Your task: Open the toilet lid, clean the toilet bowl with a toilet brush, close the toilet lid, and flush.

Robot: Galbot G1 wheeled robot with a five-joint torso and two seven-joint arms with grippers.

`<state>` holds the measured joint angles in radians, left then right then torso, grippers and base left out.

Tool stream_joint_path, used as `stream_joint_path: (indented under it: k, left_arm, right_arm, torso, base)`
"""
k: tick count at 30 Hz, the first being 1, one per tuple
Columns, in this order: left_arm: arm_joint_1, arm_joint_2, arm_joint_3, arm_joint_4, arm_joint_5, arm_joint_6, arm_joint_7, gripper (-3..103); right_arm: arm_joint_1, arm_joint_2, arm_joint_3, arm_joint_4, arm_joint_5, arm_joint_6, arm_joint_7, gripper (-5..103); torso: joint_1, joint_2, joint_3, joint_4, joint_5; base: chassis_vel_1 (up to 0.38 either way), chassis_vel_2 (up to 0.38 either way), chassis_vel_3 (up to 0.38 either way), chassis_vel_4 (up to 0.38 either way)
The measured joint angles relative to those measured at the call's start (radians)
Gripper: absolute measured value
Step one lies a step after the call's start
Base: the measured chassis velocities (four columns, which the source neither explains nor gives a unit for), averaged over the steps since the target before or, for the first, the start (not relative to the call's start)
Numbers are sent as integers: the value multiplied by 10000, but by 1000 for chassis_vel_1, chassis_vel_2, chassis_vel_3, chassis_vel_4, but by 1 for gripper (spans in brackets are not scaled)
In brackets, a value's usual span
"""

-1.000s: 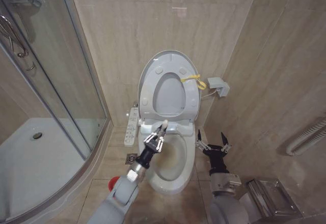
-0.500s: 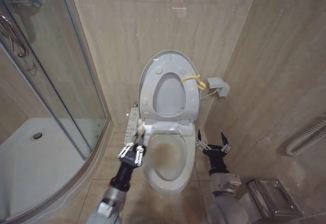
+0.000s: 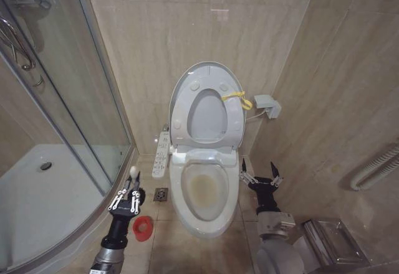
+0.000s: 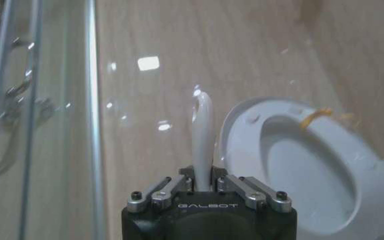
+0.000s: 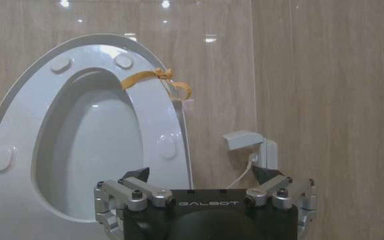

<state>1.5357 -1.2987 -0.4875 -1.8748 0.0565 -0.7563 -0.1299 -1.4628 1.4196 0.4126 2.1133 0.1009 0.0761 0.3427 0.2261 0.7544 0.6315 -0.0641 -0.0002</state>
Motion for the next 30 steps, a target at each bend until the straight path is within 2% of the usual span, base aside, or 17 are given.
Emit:
stream_joint_path:
  k: [3, 7, 8, 11, 23, 30]
  left_arm:
    - [-238, 61, -17, 642, -284, -235, -23, 16]
    - [-848, 193, 27, 1999, -1168, -543, 28, 16]
    - [-848, 193, 27, 1999, -1168, -543, 28, 16]
    - [-1299, 315, 143, 3166, -1697, -635, 57, 16]
    - [-2297, 348, 588, 5667, -2168, -644, 302, 16]
    - [-2989, 435, 922, 6581, -2485, -638, 622, 16]
  right_arm:
    - [0, 0, -1, 0, 0, 0, -1, 100]
    - [0, 0, 0, 0, 0, 0, 1, 100]
    - [0, 0, 0, 0, 0, 0, 1, 100]
    - [0, 0, 0, 0, 0, 0, 1, 100]
    - [0, 1, 0, 0, 0, 0, 0, 100]
    - [0, 1, 0, 0, 0, 0, 0, 100]
  torso:
    - [1, 0, 0, -1, 0]
    - [1, -1, 0, -1, 0]
    - [1, -1, 0, -1, 0]
    - [1, -1, 1, 0, 0]
    - [1, -1, 0, 1, 1]
    - [1, 0, 0, 2, 2]
  base:
    - [0, 0, 0, 0]
    - [0, 0, 0, 0]
    - [0, 0, 0, 0]
    - [0, 0, 0, 0]
    - [0, 0, 0, 0]
    - [0, 0, 0, 0]
